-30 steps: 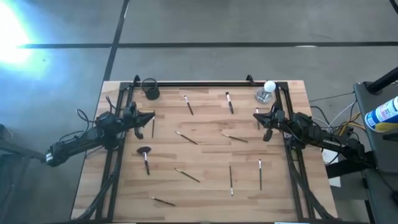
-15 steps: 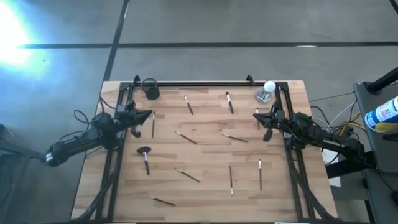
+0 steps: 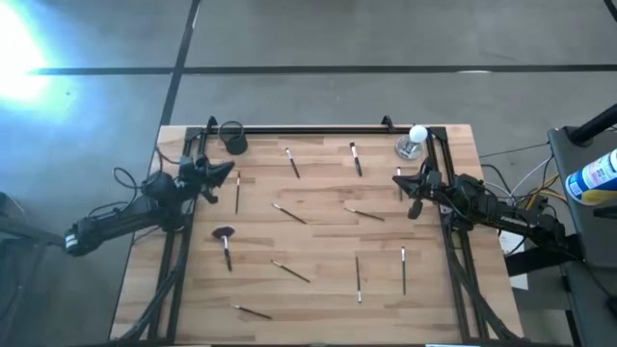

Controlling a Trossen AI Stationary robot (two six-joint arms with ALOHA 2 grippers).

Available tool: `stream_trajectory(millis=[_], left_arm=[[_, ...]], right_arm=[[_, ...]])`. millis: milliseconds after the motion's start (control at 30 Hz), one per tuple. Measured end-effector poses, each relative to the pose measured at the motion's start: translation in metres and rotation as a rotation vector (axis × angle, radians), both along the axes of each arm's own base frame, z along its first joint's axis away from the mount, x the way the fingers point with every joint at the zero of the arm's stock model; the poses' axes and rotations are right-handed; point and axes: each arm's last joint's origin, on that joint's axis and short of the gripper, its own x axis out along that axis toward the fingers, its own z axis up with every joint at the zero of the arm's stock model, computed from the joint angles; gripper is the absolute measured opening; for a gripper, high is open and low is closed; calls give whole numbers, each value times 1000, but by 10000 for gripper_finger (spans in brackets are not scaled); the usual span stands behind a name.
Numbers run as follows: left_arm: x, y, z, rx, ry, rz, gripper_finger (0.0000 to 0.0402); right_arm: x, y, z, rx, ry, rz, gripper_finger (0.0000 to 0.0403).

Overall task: Put items in baskets/containers
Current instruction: Put the highlighter brush into the pen holder

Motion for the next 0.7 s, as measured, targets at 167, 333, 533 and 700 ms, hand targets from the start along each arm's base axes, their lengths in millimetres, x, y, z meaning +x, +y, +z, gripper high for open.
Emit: stream_trajectory(millis=[167, 333, 533, 700], left_arm=[[11, 5, 21, -44, 102, 33, 0], [28, 13, 45, -189, 274, 70, 0], [56, 17, 64, -462, 489, 81, 0], [84, 6, 75, -633, 670, 102, 0]], right_arm=[[0, 0, 0, 0, 0, 1, 8], [0, 0, 0, 0, 0, 1, 8], [0, 0, 0, 0, 0, 1, 8], [0, 0, 0, 0, 0, 1, 8]])
